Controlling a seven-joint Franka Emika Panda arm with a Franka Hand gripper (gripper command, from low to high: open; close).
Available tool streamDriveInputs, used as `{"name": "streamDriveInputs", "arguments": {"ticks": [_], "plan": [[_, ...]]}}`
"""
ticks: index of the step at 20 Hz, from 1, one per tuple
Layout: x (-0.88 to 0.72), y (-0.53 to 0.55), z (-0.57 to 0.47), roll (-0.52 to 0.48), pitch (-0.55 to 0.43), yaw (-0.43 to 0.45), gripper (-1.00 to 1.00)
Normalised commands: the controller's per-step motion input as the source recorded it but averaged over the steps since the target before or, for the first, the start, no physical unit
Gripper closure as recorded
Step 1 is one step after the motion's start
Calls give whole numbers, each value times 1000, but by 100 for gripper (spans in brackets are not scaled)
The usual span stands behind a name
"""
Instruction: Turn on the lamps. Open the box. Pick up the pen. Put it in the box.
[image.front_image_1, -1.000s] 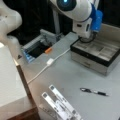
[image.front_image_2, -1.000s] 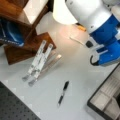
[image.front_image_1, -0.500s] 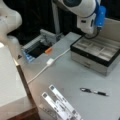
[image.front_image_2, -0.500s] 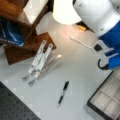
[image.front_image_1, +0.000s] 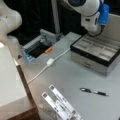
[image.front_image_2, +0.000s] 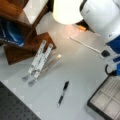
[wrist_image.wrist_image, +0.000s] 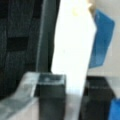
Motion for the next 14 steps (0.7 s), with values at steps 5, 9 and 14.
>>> {"name": "streamDriveInputs", "arguments": {"ticks": [5,9,14], "plan": [[-33,203,-138,27,41,-59,-100],[-43,252,-144,26,15,-104,-100],[-59,236,-77,36,0,-138,-100]]}}
